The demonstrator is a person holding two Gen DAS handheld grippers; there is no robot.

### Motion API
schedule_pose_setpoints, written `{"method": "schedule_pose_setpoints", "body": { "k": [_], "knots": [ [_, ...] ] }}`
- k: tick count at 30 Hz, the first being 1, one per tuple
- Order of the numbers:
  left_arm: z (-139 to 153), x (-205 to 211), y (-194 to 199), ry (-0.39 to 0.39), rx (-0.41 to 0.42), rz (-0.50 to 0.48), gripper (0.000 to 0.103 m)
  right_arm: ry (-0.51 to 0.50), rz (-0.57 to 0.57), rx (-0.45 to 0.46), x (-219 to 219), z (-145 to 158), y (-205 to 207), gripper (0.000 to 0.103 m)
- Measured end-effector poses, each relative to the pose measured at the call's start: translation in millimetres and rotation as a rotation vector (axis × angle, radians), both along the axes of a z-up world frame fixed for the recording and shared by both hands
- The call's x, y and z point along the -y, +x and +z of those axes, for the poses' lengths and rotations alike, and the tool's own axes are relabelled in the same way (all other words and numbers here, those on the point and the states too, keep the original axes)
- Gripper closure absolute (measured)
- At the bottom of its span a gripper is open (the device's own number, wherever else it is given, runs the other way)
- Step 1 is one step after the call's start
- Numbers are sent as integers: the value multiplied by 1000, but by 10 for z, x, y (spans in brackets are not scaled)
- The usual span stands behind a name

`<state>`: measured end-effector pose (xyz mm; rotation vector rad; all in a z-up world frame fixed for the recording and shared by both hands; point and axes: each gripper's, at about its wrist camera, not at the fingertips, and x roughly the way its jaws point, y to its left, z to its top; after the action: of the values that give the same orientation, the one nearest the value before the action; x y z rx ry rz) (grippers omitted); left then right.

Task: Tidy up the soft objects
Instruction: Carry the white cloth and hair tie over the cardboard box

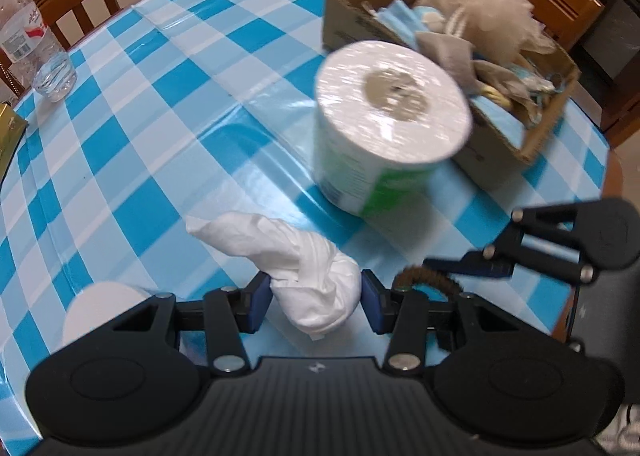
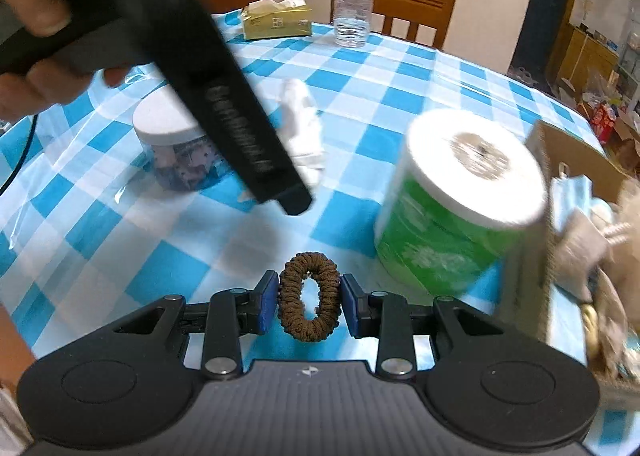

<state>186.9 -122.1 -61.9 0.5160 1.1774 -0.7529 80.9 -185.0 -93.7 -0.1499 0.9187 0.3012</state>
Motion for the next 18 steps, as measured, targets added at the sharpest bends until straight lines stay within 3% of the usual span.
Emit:
{"method": "schedule_pose_setpoints", "body": {
  "k": [10,18],
  "knots": [
    [233,231,-504,-62,-1,-17,57,-8,-81,17,554,310,-369,65],
    [556,851,-680,-171,54,-93,57,-72,-179,83,1250,544,-559,65]
  ]
}}
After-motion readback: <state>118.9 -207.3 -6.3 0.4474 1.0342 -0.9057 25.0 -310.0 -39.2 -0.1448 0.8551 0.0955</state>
